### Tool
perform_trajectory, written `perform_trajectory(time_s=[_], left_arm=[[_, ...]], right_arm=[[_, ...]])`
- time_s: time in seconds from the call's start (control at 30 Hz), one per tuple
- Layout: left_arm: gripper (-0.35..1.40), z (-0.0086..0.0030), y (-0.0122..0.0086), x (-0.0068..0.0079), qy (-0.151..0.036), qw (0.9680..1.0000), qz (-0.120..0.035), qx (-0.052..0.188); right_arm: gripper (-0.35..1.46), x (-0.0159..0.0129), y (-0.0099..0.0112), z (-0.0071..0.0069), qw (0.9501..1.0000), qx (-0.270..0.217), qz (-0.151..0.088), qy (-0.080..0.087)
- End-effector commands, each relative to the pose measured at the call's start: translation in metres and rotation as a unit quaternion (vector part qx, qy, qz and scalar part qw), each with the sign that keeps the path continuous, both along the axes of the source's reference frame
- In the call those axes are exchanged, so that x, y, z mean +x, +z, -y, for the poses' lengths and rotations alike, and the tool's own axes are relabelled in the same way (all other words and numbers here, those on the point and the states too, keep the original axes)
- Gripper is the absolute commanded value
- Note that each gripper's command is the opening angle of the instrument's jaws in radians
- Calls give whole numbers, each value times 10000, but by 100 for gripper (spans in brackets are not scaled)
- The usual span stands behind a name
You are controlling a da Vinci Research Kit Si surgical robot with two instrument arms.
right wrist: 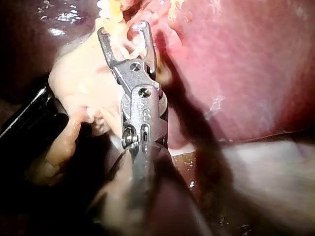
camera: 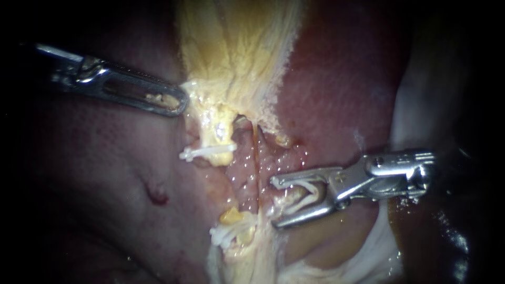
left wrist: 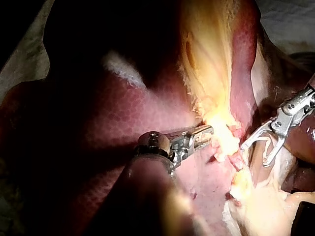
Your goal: Clipping first clip right tube
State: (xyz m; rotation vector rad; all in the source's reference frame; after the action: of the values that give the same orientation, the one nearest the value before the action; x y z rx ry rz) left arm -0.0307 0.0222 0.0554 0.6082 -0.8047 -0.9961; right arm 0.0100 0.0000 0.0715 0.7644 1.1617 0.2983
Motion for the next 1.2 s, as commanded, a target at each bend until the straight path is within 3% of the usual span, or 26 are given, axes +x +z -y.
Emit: perform_trajectory(time_s=[0.03, 1.2], left_arm=[[-35, 0, 0, 0, 0, 10000, 1, 0], [-35, 0, 0, 1, 2, 10000, 1, -1]], right_arm=[[50, 0, 2, 0, 10000, 19, 18, -6], [50, 23, 31, 8, 10000, 43, 59, -15]])
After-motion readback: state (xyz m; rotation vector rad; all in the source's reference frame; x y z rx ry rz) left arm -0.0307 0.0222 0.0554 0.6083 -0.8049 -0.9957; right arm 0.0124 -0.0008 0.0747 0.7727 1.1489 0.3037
